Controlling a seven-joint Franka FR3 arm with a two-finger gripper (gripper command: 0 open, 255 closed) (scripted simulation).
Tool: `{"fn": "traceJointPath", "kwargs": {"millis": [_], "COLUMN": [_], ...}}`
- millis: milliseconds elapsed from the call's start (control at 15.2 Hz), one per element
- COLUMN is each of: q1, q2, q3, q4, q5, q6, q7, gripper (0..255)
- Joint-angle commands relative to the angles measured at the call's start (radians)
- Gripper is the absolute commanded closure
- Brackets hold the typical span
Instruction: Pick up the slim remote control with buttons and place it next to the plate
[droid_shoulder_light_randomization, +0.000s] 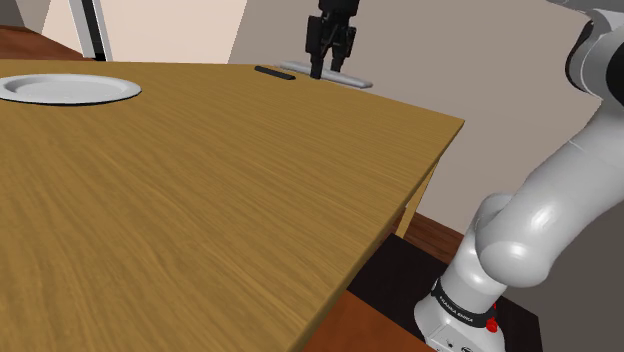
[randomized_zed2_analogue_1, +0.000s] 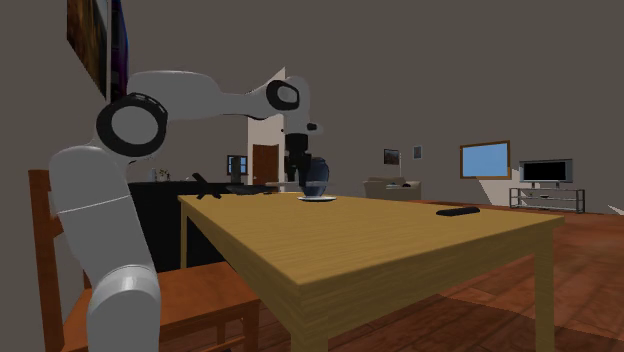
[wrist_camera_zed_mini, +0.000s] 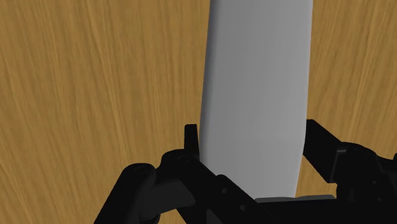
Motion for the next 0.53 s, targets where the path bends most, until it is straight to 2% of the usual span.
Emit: {"fn": "traceJointPath", "kwargs": {"millis": [0, 462], "q1": [0.018, 0.086], "q2": [0.027, 0.163], "q3": [0.035, 0.150], "q4": [0.032, 0.182], "q5": [0.004, -0.009], "q6": [-0.003, -0.015], "q7": [0.055, 0.239], "gripper": [255, 255]}}
